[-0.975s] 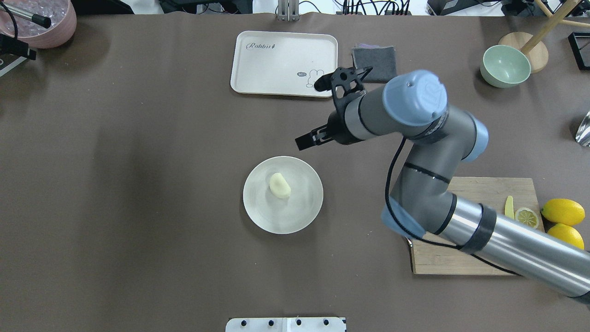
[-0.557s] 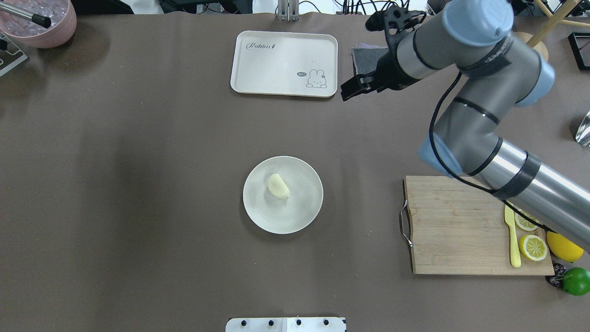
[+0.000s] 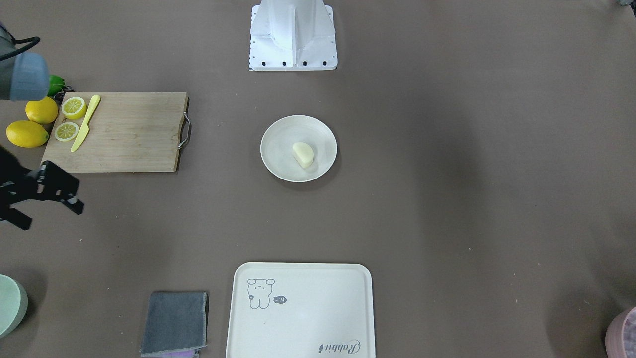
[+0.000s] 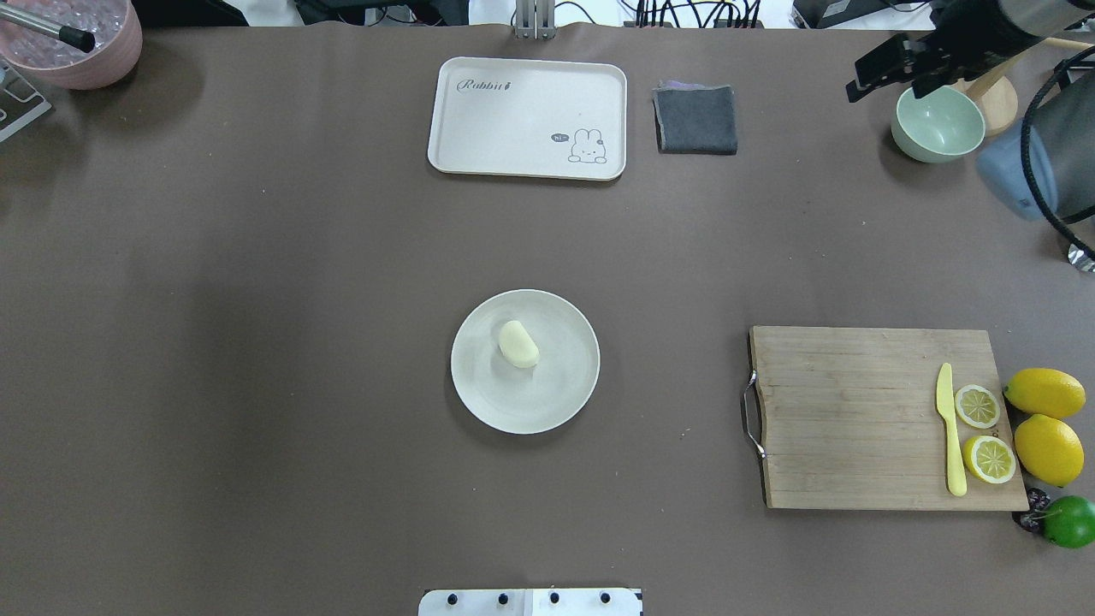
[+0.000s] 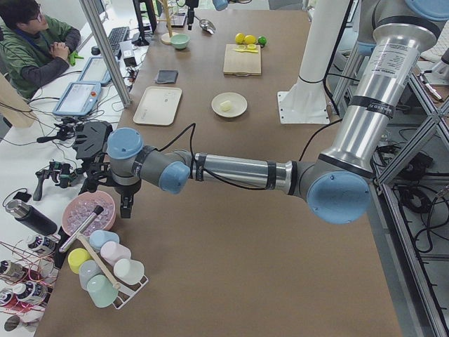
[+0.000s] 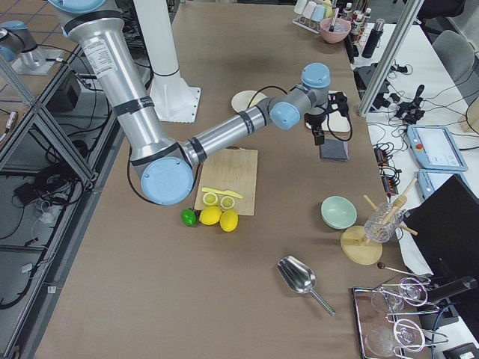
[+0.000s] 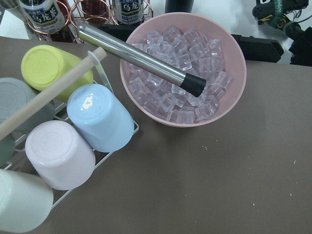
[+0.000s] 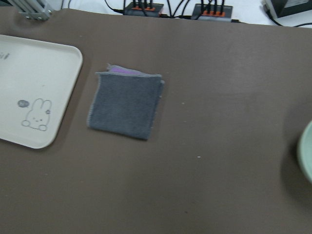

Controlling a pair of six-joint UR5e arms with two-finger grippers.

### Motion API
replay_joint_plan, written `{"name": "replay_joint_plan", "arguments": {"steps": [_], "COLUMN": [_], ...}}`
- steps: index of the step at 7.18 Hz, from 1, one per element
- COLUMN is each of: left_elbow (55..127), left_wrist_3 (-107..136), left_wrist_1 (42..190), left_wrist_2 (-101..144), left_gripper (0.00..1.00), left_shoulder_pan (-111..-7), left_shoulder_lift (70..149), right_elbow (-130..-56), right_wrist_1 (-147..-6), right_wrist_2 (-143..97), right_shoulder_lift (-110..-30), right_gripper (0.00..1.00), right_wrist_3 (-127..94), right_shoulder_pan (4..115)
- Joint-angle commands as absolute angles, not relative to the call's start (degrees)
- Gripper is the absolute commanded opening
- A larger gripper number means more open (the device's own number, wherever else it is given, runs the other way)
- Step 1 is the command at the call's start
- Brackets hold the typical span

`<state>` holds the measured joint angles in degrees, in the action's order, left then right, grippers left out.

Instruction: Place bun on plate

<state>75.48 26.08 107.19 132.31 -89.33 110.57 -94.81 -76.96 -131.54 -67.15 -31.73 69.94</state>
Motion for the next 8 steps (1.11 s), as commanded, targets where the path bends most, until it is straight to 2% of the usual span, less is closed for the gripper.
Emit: {"name": "replay_joint_plan", "arguments": {"steps": [1,6,8], "left_elbow": [75.4,74.1,73.7], "left_wrist_3": [25.6,26.1,26.2], "left_wrist_1": [98.6,98.9,99.0], "left_wrist_2": [132.4,134.3,134.3], "left_gripper": [0.98,0.98,0.98], "left_shoulder_pan": [-91.7,-94.4,-93.6], "left_shoulder_lift": [114.2,113.6,114.1], "right_elbow": [-95.1,-93.5,-94.3], "right_wrist_1": [-86.4,-90.9,-91.1], "right_wrist_2": [-131.8,-131.3,-132.5], "right_shoulder_lift": [-68.2,-69.2,-71.9], "right_gripper": [1.0,1.0,1.0], "right_wrist_3": [-19.3,-10.9,-10.9], "right_shoulder_pan": [76.1,81.0,83.8]}}
